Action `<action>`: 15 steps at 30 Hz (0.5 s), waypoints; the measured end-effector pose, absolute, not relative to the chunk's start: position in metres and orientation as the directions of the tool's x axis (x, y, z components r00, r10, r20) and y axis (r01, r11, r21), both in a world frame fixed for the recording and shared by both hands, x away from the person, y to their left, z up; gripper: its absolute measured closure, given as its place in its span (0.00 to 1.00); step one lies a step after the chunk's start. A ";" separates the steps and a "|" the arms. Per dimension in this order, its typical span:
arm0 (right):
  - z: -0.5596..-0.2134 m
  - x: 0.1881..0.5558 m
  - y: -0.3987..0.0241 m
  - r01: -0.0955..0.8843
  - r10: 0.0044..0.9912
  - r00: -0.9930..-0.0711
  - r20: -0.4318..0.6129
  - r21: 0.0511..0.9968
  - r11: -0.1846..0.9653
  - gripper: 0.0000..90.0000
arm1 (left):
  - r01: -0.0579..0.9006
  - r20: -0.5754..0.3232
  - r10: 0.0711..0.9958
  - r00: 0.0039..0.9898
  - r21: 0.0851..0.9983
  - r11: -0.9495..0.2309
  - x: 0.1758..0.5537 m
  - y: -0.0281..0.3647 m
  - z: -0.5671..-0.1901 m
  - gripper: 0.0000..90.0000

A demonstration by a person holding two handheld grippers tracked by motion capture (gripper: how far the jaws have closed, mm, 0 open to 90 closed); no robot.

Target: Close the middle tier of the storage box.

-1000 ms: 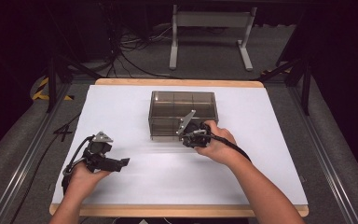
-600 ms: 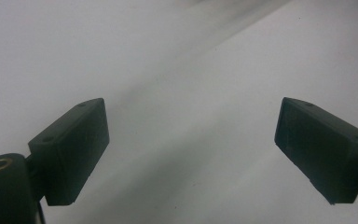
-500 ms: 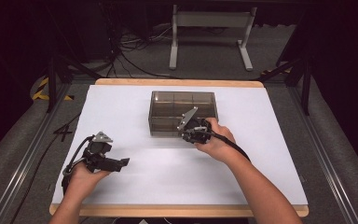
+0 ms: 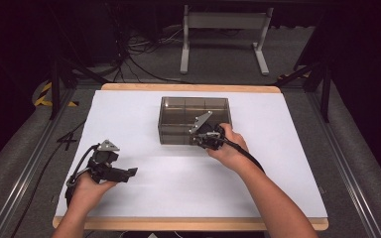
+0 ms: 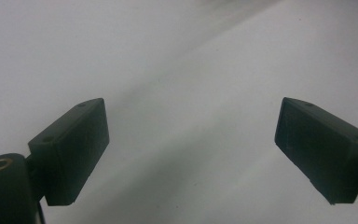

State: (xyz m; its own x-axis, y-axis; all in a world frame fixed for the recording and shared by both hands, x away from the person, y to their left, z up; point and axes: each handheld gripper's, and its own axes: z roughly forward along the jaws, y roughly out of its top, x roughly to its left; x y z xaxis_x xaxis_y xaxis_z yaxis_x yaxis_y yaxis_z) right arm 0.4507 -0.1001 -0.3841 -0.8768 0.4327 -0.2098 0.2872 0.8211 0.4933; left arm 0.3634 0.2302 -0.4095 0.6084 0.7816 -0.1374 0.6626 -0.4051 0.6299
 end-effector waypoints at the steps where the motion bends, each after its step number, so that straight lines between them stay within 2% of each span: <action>1: -0.384 0.451 -0.100 0.291 0.439 -0.873 -0.211 0.498 0.817 1.00 | 0.663 -0.138 0.781 0.609 0.628 -0.406 0.363 0.230 -0.409 0.11; 15: -0.384 0.453 -0.099 0.300 0.469 -0.856 -0.218 0.528 0.794 1.00 | 0.663 -0.137 0.784 0.606 0.631 -0.403 0.363 0.231 -0.409 0.11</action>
